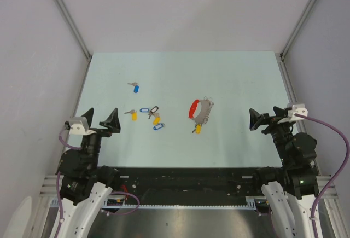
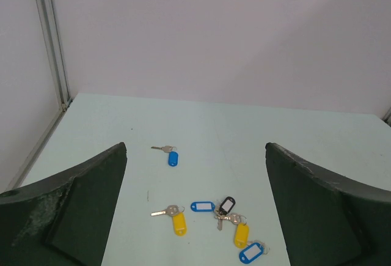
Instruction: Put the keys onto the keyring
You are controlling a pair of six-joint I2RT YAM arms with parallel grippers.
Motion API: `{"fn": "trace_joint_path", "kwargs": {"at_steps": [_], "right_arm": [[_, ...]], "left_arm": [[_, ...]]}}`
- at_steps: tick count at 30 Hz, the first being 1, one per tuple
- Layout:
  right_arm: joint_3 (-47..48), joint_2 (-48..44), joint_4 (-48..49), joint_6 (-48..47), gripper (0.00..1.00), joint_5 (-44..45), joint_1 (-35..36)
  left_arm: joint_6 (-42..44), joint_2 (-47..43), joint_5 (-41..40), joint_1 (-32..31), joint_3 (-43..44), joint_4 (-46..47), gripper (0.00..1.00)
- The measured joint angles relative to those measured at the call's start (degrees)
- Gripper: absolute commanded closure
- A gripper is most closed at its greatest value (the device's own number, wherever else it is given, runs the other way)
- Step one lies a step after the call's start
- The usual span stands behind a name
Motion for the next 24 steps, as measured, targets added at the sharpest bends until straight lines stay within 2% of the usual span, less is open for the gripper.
{"fn": "trace_joint_path", "kwargs": {"at_steps": [24], "right_arm": [[0.0,0.39,-0.04,2.56,0.01,0.83,-0.04]], "left_arm": [[-0.02,0.02,0.02,0.02,0.0,-0.04,0.0]]}}
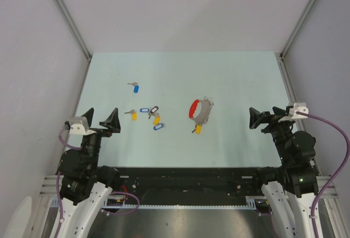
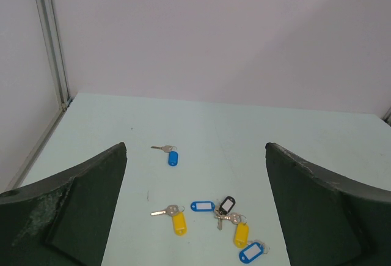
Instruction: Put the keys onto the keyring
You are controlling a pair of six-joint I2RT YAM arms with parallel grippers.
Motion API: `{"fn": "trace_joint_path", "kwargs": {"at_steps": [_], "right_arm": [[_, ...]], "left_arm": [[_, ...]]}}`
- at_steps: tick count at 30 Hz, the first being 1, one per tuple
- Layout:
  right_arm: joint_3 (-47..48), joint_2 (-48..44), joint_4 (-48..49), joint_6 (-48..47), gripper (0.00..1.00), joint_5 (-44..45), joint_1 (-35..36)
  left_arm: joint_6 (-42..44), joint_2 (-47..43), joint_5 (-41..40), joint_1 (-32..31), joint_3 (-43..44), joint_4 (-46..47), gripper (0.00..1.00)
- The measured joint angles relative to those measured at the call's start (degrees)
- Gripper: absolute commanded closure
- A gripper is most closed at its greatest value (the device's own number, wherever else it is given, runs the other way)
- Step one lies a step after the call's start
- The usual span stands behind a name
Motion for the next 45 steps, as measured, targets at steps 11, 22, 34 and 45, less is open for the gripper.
{"fn": "trace_joint_path", "kwargs": {"at_steps": [11,22,34,45], "right_arm": [[0.0,10.6,-0.02,4.33,0.0,-3.8,0.33],[0.07,35.54,1.31,8.96,0.0,-13.57,2.38],[0.11,57.33,13.22,10.08,0.5,-2.19,23.02],[6.51,73.2,19.41,6.97,0.66,6.54,32.79]], "left_arm": [[-0.22,-0.04,0.0,-0.02,0.0,-0.94,0.0],[-1.42,-0.83,-0.02,-0.02,0.0,-1.66,0.0],[-1.88,-0.81,0.09,-1.22,0.0,-2.54,0.0],[-1.95,-1.46,0.11,-3.89,0.0,-2.56,0.0]]}}
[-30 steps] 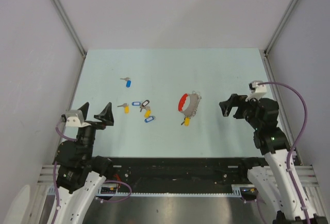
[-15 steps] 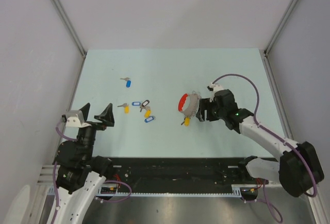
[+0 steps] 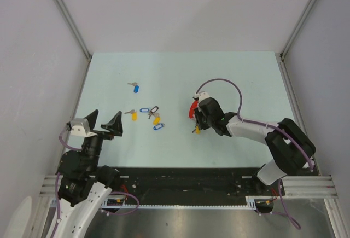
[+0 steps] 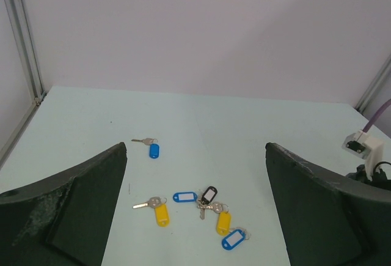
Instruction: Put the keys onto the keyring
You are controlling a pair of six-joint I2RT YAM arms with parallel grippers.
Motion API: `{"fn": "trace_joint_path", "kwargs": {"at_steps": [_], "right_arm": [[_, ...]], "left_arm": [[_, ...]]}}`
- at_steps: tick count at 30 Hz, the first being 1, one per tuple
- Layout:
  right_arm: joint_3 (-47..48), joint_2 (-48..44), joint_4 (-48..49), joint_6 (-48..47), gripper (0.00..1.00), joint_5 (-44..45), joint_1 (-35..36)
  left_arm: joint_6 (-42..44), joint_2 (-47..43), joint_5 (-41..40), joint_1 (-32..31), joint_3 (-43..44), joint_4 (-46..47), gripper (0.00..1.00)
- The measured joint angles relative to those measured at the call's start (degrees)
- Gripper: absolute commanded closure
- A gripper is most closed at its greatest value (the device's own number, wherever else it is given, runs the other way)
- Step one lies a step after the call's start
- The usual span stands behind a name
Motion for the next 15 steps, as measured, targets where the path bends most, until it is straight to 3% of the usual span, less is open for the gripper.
{"fn": "trace_joint_path", "kwargs": {"at_steps": [7,15], "right_arm": [[2.4,4.76,0.72,-2.29,0.73,4.04,2.71],[2.51,4.94,-0.85,-3.58,0.74,7.34,3.96]], "left_arm": [[0.02,-0.15,-0.02,-0.46,0.0,0.0,0.0],[0.04,-0.09,-0.04,-0.68,0.0,0.0,0.0]]}}
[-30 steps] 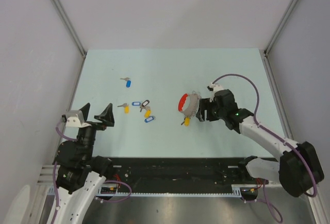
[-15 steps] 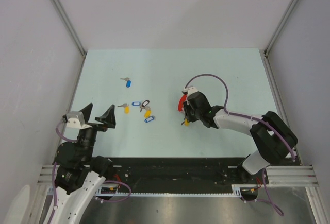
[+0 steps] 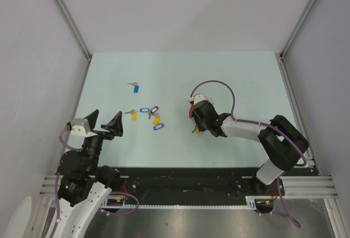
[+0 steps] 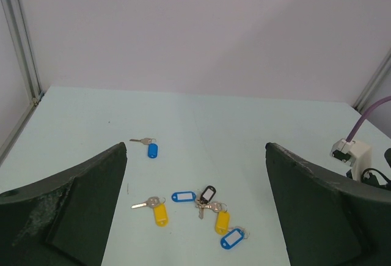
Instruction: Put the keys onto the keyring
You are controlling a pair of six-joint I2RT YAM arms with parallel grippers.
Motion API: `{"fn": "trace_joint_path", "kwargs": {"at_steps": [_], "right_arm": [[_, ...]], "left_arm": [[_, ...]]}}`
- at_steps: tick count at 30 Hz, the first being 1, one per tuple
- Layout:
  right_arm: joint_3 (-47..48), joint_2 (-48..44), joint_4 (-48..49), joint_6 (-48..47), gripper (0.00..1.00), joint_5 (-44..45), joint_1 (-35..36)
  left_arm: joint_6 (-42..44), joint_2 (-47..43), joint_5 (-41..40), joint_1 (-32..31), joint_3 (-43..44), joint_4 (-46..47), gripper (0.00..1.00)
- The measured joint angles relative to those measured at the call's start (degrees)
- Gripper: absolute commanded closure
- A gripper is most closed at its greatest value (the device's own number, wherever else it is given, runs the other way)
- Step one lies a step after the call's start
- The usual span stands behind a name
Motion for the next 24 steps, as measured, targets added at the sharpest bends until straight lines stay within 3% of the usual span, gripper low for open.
{"fn": "trace_joint_path", "kwargs": {"at_steps": [17,24], "right_arm": [[0.09,1.31,-1.29,-1.57,0.82,2.05,0.92],[0.22,1.92,-0.92,-2.47,0.94,3.23,0.94]], "left_arm": [[0.02,1.16,0.02,-0.02,0.0,-0.07,0.0],[0.02,2.08,0.04,-0.02,0.0,-0.22,0.0]]}}
